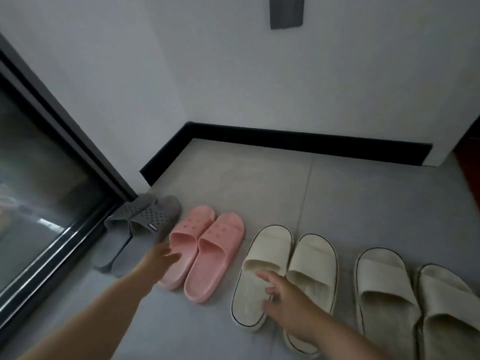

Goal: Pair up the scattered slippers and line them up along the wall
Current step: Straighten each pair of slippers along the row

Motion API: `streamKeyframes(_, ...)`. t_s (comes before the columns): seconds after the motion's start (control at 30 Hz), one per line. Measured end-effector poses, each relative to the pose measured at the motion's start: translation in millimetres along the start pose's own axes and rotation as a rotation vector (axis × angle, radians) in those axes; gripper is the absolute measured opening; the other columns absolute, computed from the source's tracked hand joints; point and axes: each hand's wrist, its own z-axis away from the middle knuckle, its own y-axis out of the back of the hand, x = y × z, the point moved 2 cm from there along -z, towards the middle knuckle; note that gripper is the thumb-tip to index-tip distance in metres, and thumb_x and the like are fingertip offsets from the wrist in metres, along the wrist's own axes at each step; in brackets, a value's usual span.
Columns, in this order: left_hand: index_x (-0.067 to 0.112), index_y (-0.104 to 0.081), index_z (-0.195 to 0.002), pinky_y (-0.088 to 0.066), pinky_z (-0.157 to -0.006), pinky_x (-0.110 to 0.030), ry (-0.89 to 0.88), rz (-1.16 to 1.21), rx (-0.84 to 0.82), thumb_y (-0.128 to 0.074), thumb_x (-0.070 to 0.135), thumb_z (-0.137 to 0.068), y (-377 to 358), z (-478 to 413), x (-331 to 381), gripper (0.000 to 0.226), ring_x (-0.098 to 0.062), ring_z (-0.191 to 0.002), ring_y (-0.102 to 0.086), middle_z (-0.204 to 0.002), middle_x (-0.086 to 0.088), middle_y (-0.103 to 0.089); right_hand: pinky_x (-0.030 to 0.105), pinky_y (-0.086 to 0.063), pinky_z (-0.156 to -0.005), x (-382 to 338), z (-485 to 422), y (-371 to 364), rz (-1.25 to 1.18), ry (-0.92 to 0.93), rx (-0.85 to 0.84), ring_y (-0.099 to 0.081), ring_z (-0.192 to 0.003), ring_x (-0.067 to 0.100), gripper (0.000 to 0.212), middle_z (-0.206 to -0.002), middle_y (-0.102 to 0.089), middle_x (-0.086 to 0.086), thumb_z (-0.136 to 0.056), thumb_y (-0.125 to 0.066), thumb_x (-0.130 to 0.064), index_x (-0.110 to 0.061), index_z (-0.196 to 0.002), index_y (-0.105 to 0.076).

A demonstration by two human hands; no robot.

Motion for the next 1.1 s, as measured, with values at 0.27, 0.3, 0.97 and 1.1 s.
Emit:
streamKeyframes(0.27, 0.022, -0.028, -0.142, -0.027, -0.106, -0.028, -0.268, -0.087, -0.203, -0.057, 0.011, -0.087, -20.7, -69.4, -12.9, 0.063, -0.024, -0.13, -0.038, -0.146, -0.008, -0.033, 0.004, -0.035, -0.081, -35.1, -105.3, -64.8, -0.114, -0.085, 0.108, -0.046, -0.113, 0.002, 0.062, -0.116, -0.046, -0.021, -0.085, -0.058, -0.016, -0.04, -0.131, -0.024)
streamKeyframes(0.3, 0.022, -0.026, -0.142, -0.029, -0.106, -0.029, -0.282, -0.048, -0.199, -0.059, 0.009, -0.085, -27.4, -71.1, -14.3, 0.067, -0.024, -0.127, -0.039, -0.141, -0.009, -0.036, -0.001, -0.035, -0.077, -34.7, -113.7, -68.1, -0.137, -0.09, 0.137, -0.046, -0.11, -0.001, 0.065, -0.115, -0.046, -0.023, -0.085, -0.058, -0.014, -0.042, -0.131, -0.022)
streamKeyframes(0.97, 0.019, -0.043, -0.13, -0.036, -0.094, -0.029, -0.513, -0.015, 0.105, -0.059, 0.003, -0.078, -69.6, -21.4, 5.8, 0.057, -0.026, -0.116, -0.047, -0.129, -0.005, -0.047, 0.008, -0.037, -0.091, -1.5, -52.1, -44.1, -0.077, -0.081, 0.553, -0.048, -0.107, 0.0, 0.053, -0.125, -0.045, -0.017, -0.084, -0.054, -0.003, -0.032, -0.126, -0.04)
streamKeyframes(1.1, 0.013, -0.045, -0.13, -0.026, -0.09, -0.013, -0.736, -0.22, -0.229, -0.058, 0.003, -0.077, -127.6, -7.3, 33.5, 0.056, -0.027, -0.121, -0.045, -0.131, -0.009, -0.049, 0.033, -0.041, -0.095, 47.2, 9.5, 14.5, 0.069, -0.294, 0.992, -0.051, -0.112, 0.022, 0.046, -0.121, -0.05, 0.003, -0.079, -0.058, 0.002, -0.017, -0.12, -0.049)
